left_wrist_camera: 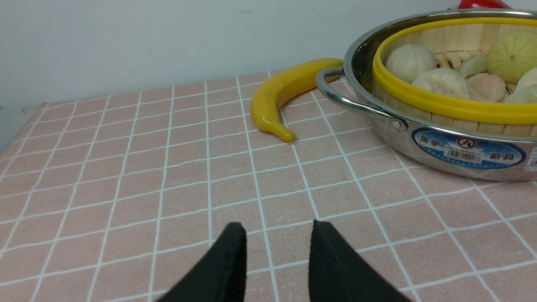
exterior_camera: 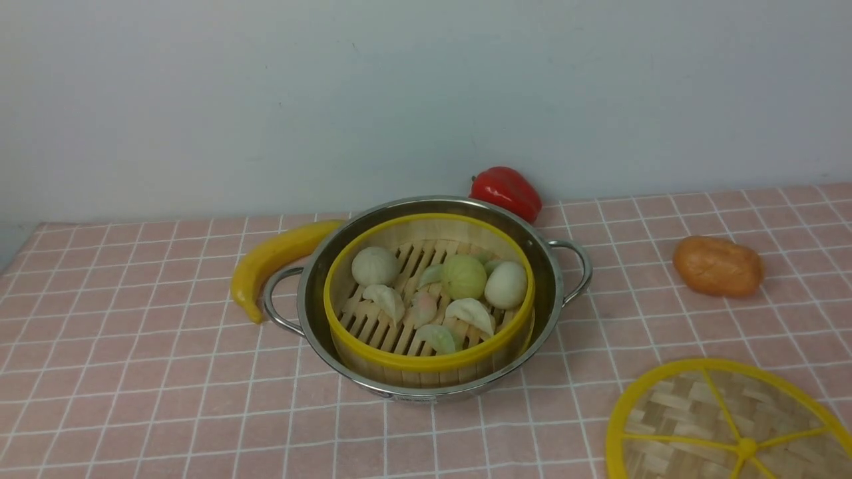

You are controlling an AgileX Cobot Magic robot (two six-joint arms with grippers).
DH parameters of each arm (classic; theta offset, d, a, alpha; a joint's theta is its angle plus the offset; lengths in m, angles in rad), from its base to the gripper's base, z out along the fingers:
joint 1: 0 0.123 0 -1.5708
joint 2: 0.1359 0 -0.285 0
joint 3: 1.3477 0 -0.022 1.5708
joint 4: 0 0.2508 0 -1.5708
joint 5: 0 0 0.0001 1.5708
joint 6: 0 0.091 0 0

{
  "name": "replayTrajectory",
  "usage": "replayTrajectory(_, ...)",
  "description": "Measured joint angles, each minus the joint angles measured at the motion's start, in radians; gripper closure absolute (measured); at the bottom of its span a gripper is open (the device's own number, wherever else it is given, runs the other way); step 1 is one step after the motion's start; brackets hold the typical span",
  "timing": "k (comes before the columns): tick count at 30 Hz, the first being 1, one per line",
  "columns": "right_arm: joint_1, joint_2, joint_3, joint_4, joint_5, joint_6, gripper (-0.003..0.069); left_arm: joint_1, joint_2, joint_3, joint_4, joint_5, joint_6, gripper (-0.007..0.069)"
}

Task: Place the steamer in the pot on the pink tablecloth, and put the lid on the steamer.
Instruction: 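Move the gripper down to the bamboo steamer lid and grasp its center knob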

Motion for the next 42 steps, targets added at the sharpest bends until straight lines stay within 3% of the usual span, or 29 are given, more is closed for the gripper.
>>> replayTrajectory(7, 0.002, 0.000, -0.079, 0.114, 0.074, -0.058, 0.0416, 0.000, 0.000, 0.000, 0.000, 0.000, 0.000, 0.0404)
replayTrajectory(9, 0.003, 0.041, -0.125, 0.170, 0.247, -0.193, 0.0416, 0.000, 0.000, 0.000, 0.000, 0.000, 0.000, 0.0402)
replayTrajectory(11, 0.003, 0.091, -0.149, 0.188, 0.326, -0.253, 0.0416, 0.000, 0.000, 0.000, 0.000, 0.000, 0.000, 0.0400)
replayTrajectory(12, 0.003, 0.171, -0.178, 0.202, 0.415, -0.341, 0.0416, 0.000, 0.000, 0.000, 0.000, 0.000, 0.000, 0.0394)
replayTrajectory(13, 0.003, 0.185, -0.182, 0.203, 0.415, -0.354, 0.0416, 0.000, 0.000, 0.000, 0.000, 0.000, 0.000, 0.0393)
replayTrajectory(14, 0.003, 0.322, -0.217, 0.214, 0.517, -0.479, 0.0416, 0.000, 0.000, 0.000, 0.000, 0.000, 0.000, 0.0389)
replayTrajectory(15, 0.003, 0.338, -0.221, 0.216, 0.517, -0.479, 0.0416, 0.000, 0.000, 0.000, 0.000, 0.000, 0.000, 0.0389)
replayTrajectory(16, 0.003, 0.458, -0.246, 0.226, 0.564, -0.559, 0.0416, 0.000, 0.000, 0.000, 0.000, 0.000, 0.000, 0.0384)
replayTrajectory(21, 0.009, 0.902, -0.340, 0.293, 0.543, -0.725, 0.0416, 0.000, 0.000, 0.000, 0.000, 0.000, 0.000, 0.0382)
replayTrajectory(27, 0.075, 1.318, -0.488, 0.272, 0.516, -0.699, 0.0403, 0.000, 0.000, 0.000, 0.000, 0.000, 0.000, 0.0382)
replayTrajectory(31, 0.150, 1.572, -0.603, 0.141, 0.562, -0.564, 0.0391, 0.000, 0.000, 0.000, 0.000, 0.000, 0.000, 0.0382)
replayTrajectory(42, 0.201, 1.683, -0.636, 0.050, 0.653, -0.469, 0.0387, 0.000, 0.000, 0.000, 0.000, 0.000, 0.000, 0.0382)
